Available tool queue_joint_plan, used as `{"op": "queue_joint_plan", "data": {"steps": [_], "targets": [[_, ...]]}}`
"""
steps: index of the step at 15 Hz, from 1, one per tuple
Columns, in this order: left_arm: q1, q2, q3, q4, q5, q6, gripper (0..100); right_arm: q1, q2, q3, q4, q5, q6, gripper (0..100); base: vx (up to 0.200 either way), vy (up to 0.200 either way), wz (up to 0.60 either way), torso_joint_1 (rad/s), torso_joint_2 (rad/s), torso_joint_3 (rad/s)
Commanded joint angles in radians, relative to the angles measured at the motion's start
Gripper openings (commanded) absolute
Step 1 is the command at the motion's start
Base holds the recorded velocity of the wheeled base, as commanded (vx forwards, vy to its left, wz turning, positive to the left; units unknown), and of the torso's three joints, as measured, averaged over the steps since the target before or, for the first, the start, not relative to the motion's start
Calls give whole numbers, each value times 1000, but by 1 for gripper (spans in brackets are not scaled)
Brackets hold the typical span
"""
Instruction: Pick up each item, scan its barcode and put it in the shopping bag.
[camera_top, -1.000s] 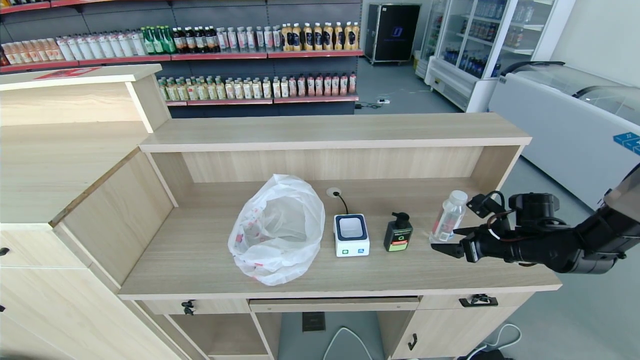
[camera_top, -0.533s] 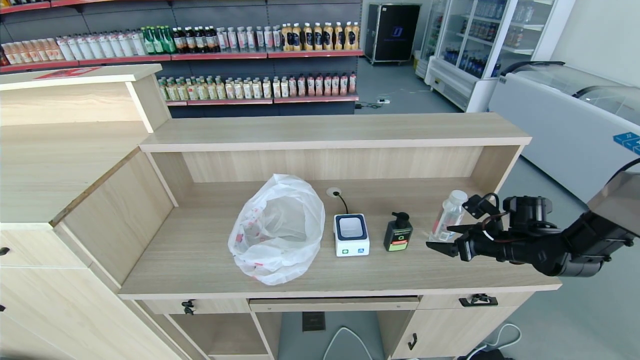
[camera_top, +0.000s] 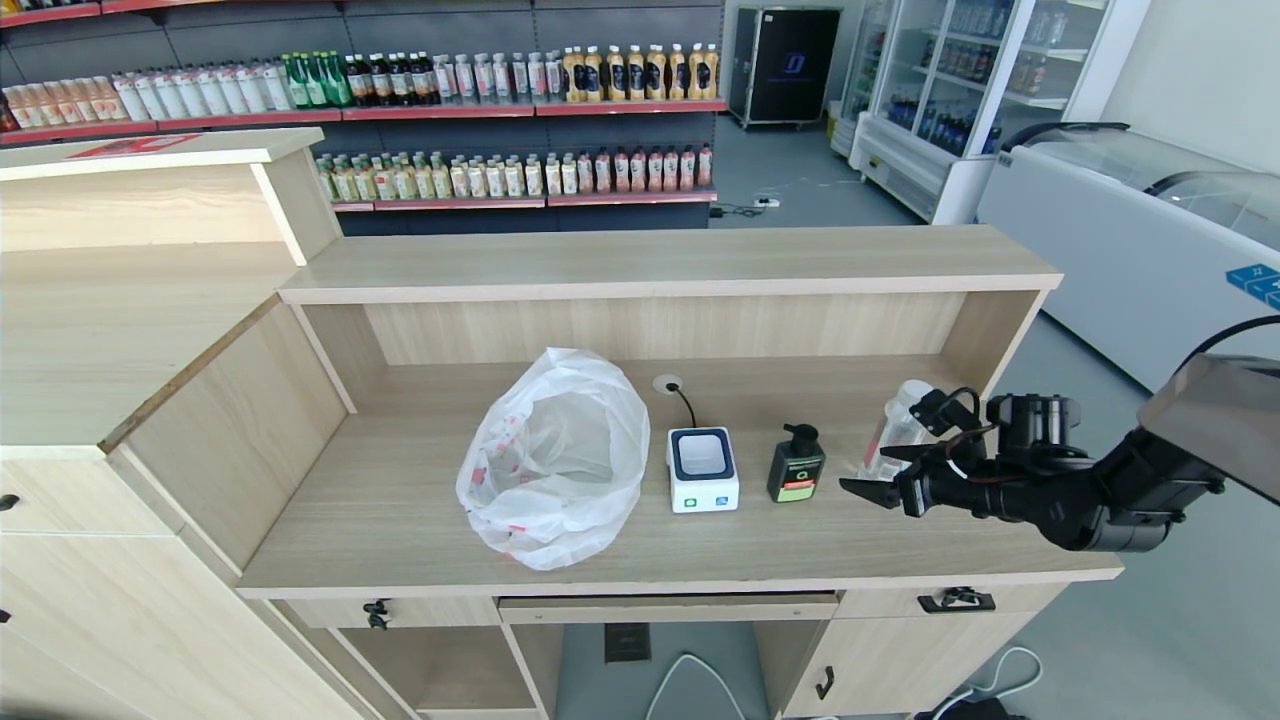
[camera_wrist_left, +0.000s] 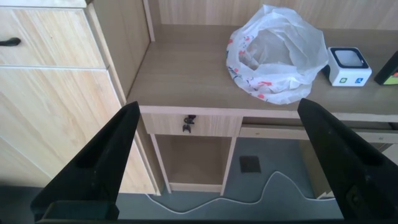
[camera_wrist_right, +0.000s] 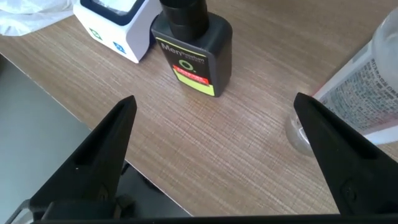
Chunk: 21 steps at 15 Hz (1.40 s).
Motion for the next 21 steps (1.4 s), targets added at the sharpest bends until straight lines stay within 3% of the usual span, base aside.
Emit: {"op": "queue_joint_plan", "data": {"steps": [1, 20, 21], "targets": [[0, 0, 0, 0, 0, 0, 100, 12, 36, -31, -15, 0, 0, 100, 0, 0, 0, 0, 0, 0], [-1, 0, 0, 0, 0, 0, 100, 103, 196, -212, -38, 28, 61, 100, 0, 0, 0, 0, 0, 0], [0, 0, 0, 0, 0, 0, 100, 103, 200, -212, -40, 42, 61, 0, 0, 0, 0, 0, 0, 0]]}}
